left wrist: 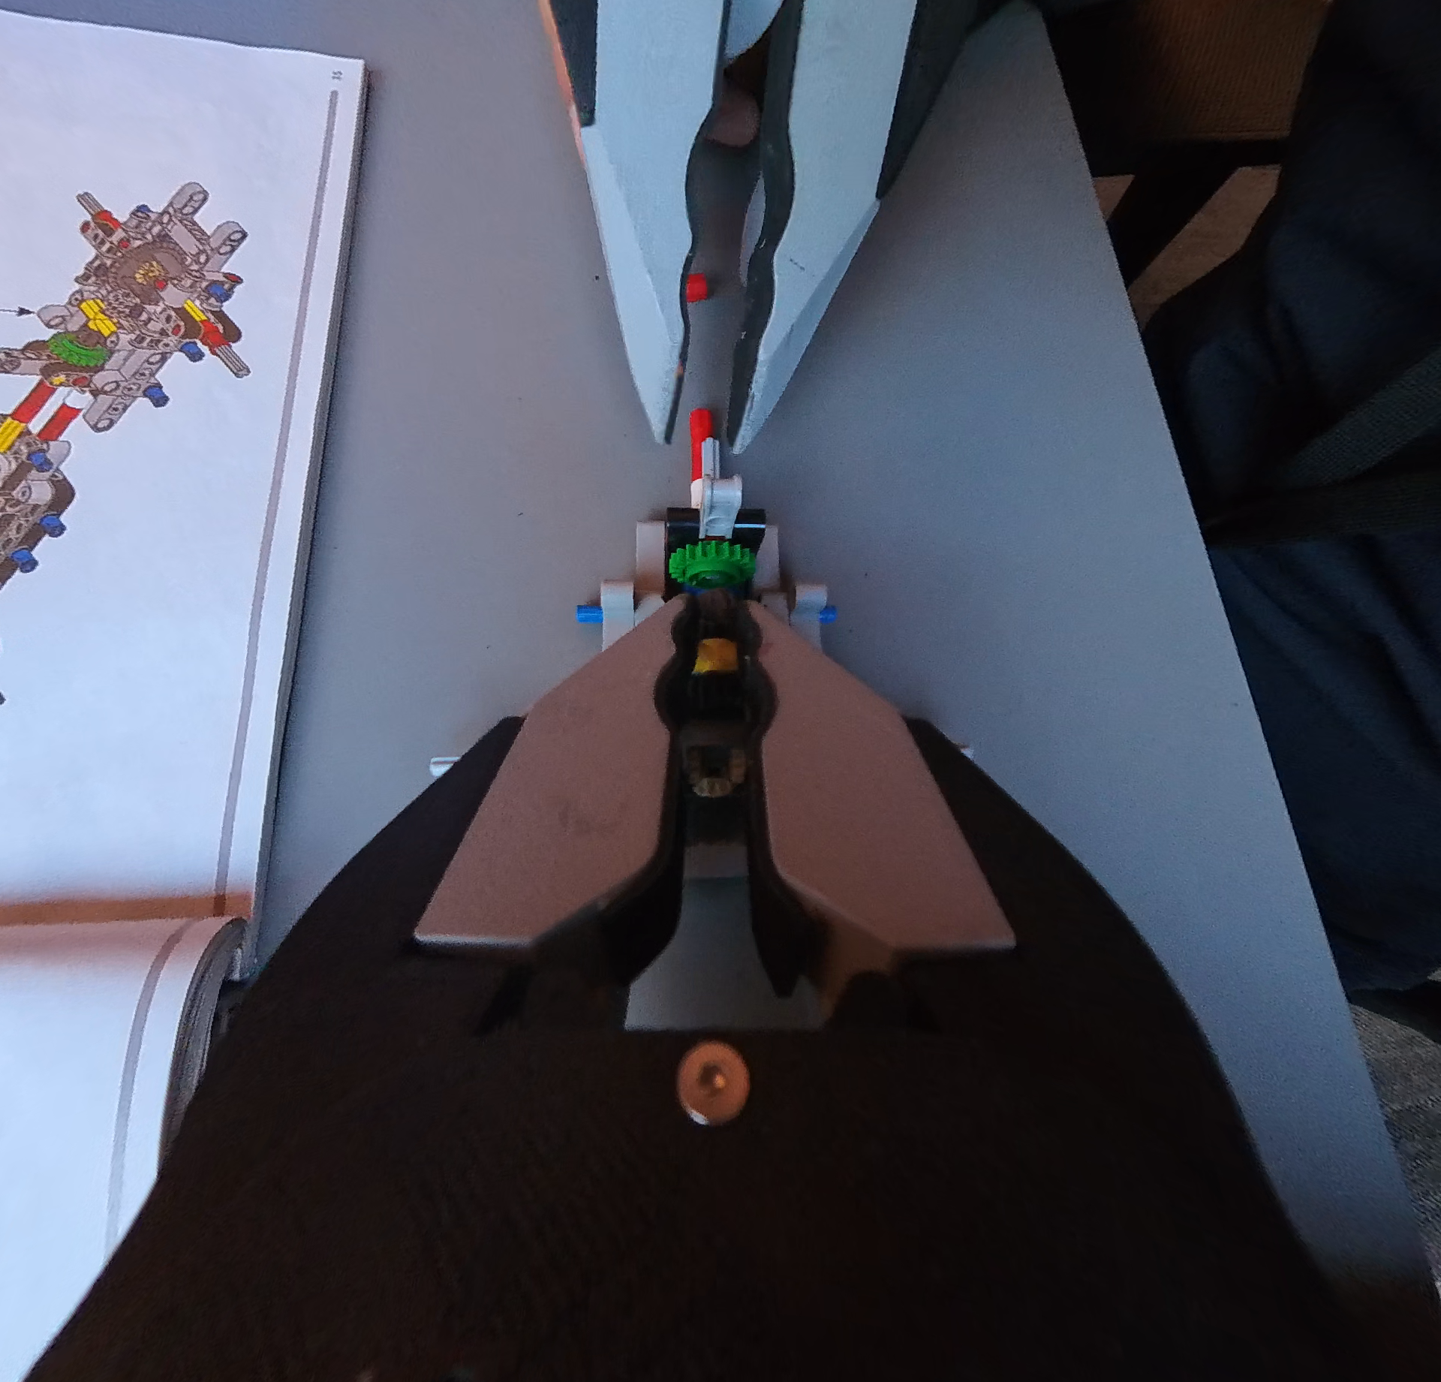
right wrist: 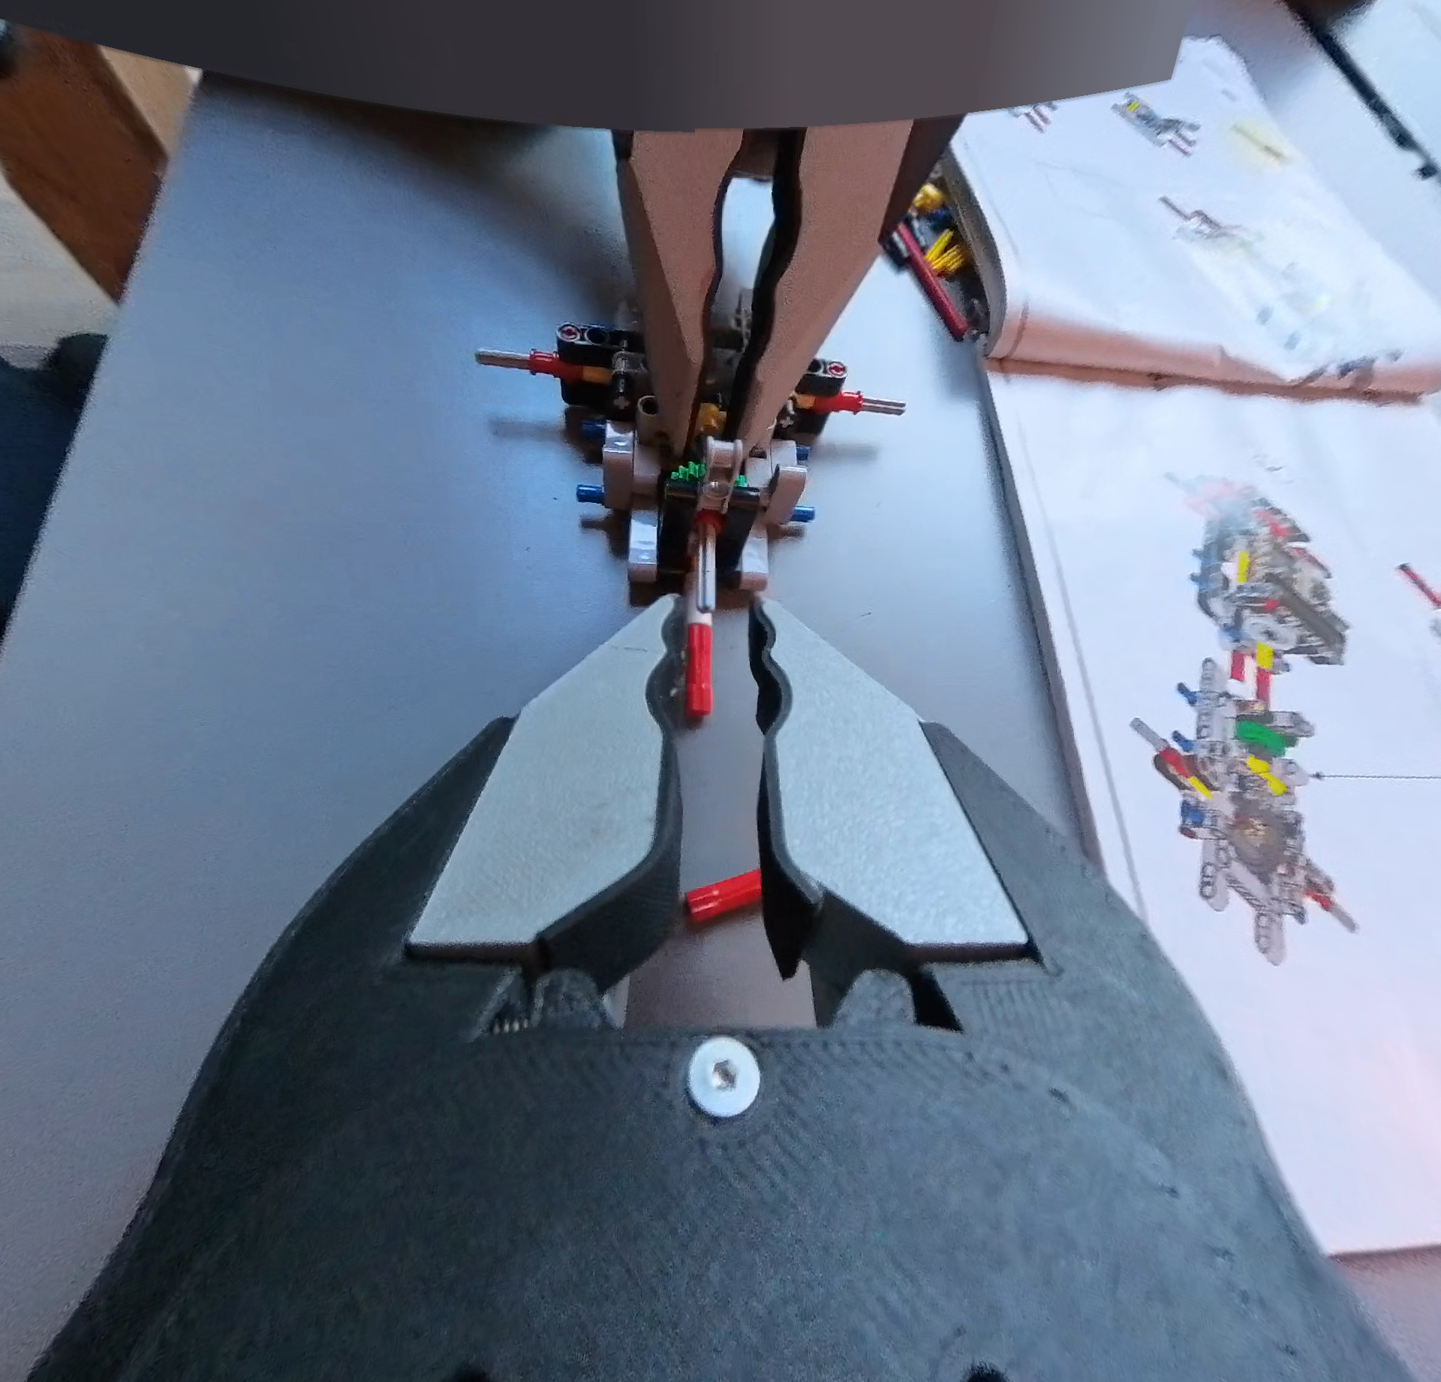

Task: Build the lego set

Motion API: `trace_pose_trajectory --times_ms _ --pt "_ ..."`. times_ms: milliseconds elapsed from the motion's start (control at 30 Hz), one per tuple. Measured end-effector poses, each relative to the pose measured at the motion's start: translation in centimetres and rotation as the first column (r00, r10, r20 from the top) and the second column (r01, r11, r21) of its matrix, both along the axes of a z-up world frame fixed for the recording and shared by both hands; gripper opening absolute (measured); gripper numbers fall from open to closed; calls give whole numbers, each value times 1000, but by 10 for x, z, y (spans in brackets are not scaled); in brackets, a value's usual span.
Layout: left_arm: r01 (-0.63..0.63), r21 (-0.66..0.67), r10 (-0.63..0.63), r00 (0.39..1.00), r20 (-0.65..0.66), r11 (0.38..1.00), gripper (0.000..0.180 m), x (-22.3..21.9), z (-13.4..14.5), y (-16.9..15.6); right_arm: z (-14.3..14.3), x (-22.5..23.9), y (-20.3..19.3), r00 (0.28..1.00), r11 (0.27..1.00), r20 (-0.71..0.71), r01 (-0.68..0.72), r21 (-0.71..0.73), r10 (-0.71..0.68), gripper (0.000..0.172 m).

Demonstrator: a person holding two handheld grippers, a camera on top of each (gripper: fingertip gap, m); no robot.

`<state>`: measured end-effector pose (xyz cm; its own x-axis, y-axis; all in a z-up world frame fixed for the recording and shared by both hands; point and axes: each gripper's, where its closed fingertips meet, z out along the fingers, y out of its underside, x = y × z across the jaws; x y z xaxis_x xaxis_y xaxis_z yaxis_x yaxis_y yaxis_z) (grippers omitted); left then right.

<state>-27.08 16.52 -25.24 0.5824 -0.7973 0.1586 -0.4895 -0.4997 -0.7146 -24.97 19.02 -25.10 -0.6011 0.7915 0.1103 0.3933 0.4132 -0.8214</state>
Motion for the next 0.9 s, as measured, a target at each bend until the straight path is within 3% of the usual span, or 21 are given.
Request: trace_pose_trajectory --times_ms 167,300,900 --pt "-6 1 6 1000 9 1000 5 0 2 1 -1 0 -1 998 997 58 2 -72 2 0" --pt "-6 -1 6 1000 9 1000 5 1 2 1 -2 0 -3 996 995 84 2 -101 6 1" --pt "-10 -18 10 1000 -1 1000 5 1 -2 1 -6 -2 -3 1000 999 10 9 45 -10 0"
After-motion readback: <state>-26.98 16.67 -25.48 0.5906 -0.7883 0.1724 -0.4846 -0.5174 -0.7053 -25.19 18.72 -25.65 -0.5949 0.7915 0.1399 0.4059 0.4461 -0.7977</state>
